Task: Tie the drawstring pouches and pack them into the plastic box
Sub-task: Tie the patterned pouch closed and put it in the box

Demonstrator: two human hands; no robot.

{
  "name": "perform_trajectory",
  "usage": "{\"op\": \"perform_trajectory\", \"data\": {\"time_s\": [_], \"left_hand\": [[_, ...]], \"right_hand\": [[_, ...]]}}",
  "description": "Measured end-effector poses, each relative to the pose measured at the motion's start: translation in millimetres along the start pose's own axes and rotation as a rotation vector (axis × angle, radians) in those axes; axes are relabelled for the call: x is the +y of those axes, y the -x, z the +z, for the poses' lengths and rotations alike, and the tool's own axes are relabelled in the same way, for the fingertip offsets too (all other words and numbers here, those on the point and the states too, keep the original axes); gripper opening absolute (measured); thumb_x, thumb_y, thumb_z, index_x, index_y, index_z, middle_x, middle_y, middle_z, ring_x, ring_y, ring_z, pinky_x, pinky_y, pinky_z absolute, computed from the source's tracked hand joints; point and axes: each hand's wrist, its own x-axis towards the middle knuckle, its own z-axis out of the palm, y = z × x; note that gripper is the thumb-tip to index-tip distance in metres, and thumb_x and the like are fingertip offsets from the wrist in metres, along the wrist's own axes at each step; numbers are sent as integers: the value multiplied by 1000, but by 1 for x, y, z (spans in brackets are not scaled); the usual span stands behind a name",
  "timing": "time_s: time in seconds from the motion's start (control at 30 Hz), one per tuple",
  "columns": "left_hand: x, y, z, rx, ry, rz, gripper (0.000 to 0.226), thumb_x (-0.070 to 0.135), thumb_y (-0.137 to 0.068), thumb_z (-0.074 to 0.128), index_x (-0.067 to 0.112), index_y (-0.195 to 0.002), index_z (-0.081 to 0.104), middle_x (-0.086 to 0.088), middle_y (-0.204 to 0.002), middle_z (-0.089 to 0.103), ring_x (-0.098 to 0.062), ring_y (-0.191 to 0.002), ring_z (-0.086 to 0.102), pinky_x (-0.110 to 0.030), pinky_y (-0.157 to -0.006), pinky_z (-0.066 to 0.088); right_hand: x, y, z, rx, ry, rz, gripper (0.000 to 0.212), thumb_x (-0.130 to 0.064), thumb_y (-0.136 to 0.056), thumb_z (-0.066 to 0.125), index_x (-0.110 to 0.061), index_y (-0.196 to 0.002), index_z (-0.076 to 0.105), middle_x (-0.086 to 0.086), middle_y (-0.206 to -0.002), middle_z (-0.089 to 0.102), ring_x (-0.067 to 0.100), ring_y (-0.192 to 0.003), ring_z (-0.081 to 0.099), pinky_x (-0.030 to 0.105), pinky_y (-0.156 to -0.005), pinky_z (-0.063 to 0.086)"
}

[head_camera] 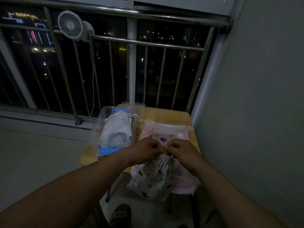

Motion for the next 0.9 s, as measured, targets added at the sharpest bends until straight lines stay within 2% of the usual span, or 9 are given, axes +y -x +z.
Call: {"op": "perform_trajectory", "data": {"time_s": [0.17,0.27,0.33,0.47,0.57,0.63,0.7,0.77,0.9], "left_hand": [[3,-4,1,56,-250,45,24,32,-103,56,14,-94,69,-2,-87,66,-17,-80,59,-28,-66,43],[6,-3,3,-57,21,-98,26,26,-101,57,10,-83,69,-2,-71,61,-14,-62,52,-27,-61,44],[6,-2,3,-59,149,-122,23,21,-99,60,8,-83,70,-3,-67,57,-12,-56,47,-25,-56,41],[3,-1,2,24,104,-33,14,26,-94,71,15,-91,79,-1,-85,73,-7,-73,61,-24,-69,50],[1,-1,5,53,76,59,12,26,-93,73,14,-93,76,-5,-91,74,-8,-83,64,-31,-81,55],[-4,-1,7,65,87,90,12,27,-92,75,16,-93,74,-6,-92,73,-12,-85,65,-40,-87,57],[-9,-1,9,68,107,87,10,34,-90,76,25,-92,72,0,-92,73,-15,-91,68,-46,-92,56],[-13,0,12,61,144,58,9,36,-90,76,31,-96,72,5,-98,75,-16,-100,70,-47,-97,57],[-14,3,19,57,203,-27,10,34,-94,72,26,-100,74,1,-102,75,-21,-103,70,-48,-98,57]], "right_hand": [[4,0,4,42,145,-18,13,-22,-95,67,-19,-87,77,-3,-84,76,8,-82,69,26,-76,52],[4,-1,9,75,217,-55,12,-25,-95,67,-22,-89,78,-7,-87,75,5,-83,67,27,-78,52],[3,-2,8,74,168,-52,13,-23,-96,68,-21,-89,78,-7,-88,76,4,-83,67,22,-75,52],[6,-1,2,36,18,-22,12,-18,-96,69,-16,-89,79,0,-90,77,11,-86,70,20,-75,53],[7,1,-1,6,-43,-14,12,-14,-96,67,-12,-91,78,1,-90,76,-1,-75,67,8,-62,48],[8,1,-3,-10,-72,-9,12,-13,-96,66,-11,-92,78,0,-90,76,-5,-70,65,6,-59,45],[9,1,-4,-35,-80,-12,13,-16,-97,66,-12,-94,78,1,-92,78,-3,-74,66,6,-60,46],[10,1,-3,-44,-77,-20,12,-18,-97,67,-13,-96,78,2,-95,78,-1,-77,67,7,-61,46],[10,1,0,-44,-61,-53,13,-18,-97,67,-13,-94,78,0,-92,79,-2,-78,68,5,-63,44]]}}
